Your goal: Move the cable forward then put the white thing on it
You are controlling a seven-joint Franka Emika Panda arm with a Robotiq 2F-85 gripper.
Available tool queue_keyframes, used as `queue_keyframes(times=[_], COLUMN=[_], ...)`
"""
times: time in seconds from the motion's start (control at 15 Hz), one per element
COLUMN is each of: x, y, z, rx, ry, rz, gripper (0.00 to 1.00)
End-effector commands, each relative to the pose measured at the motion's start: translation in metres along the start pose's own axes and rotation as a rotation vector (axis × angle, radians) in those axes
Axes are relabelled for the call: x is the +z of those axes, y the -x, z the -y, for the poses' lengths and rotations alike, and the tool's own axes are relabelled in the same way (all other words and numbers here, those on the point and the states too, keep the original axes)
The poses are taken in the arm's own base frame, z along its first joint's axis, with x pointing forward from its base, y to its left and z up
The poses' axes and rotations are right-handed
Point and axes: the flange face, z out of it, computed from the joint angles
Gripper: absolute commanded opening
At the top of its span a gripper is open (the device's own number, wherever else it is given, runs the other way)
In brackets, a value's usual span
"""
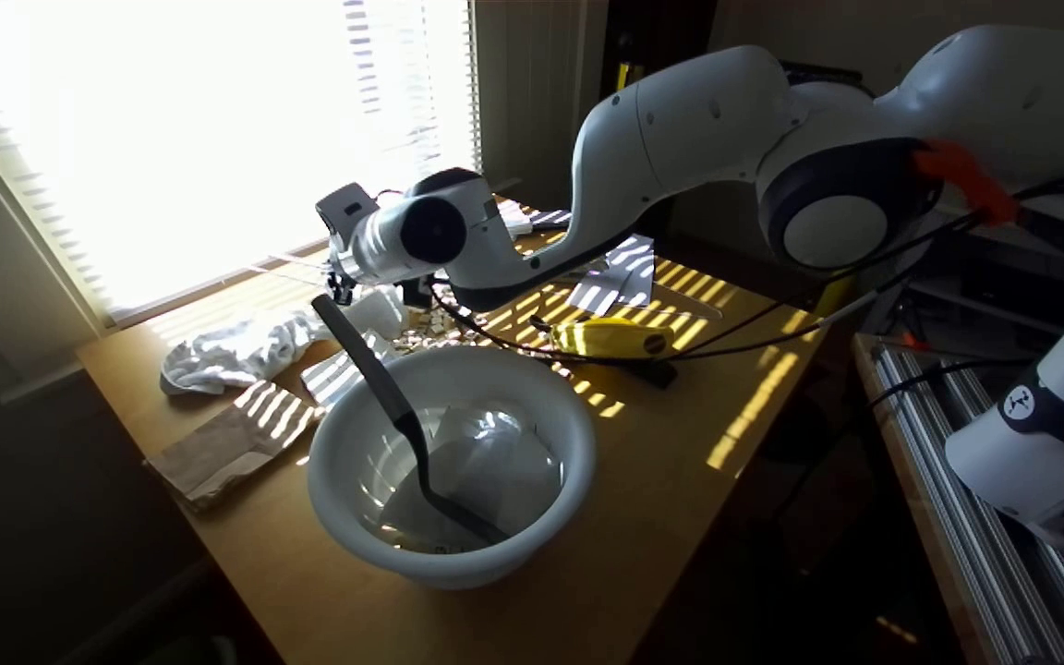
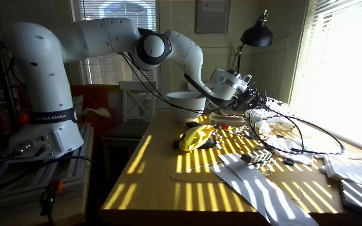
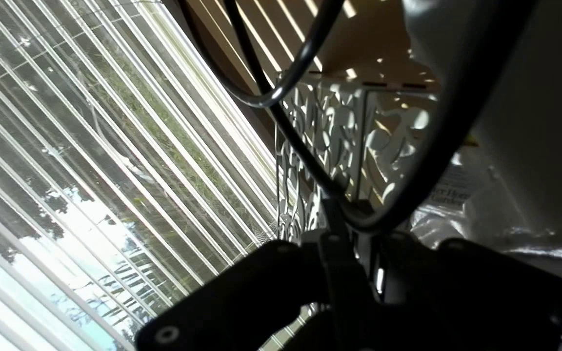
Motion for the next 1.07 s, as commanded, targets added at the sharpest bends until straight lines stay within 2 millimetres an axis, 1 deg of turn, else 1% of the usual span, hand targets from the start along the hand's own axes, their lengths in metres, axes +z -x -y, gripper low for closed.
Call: queue_keyframes(times=[0.0, 0.13, 0.27, 0.33, 0.4, 0.47, 0.53, 0.6, 0.67, 0.8, 1.0], x=[-0.012, -0.014, -0.016, -0.018, -0.022, -0.024, -0.029, -0.030, -0.031, -0.041, -0.056], y=[-0.008, -0.002, 0.006, 0.011, 0.016, 0.023, 0.031, 0.035, 0.042, 0.050, 0.064], z=[-0.033, -0.049, -0.059, -0.062, -0.059, -0.058, -0.050, -0.037, -0.032, -0.014, 0.011], rx=[0.164, 0.249, 0.325, 0.362, 0.366, 0.308, 0.240, 0.185, 0.143, 0.062, 0.011], ry=[-0.090, -0.136, -0.183, -0.210, -0.253, -0.247, -0.281, -0.309, -0.306, -0.360, -0.465], rz=[-0.058, -0.084, -0.111, -0.121, -0.134, -0.122, -0.111, -0.093, -0.062, -0.052, -0.046], gripper=[0.03, 0.03, 0.03, 0.03, 0.03, 0.03, 0.03, 0.03, 0.03, 0.03, 0.03])
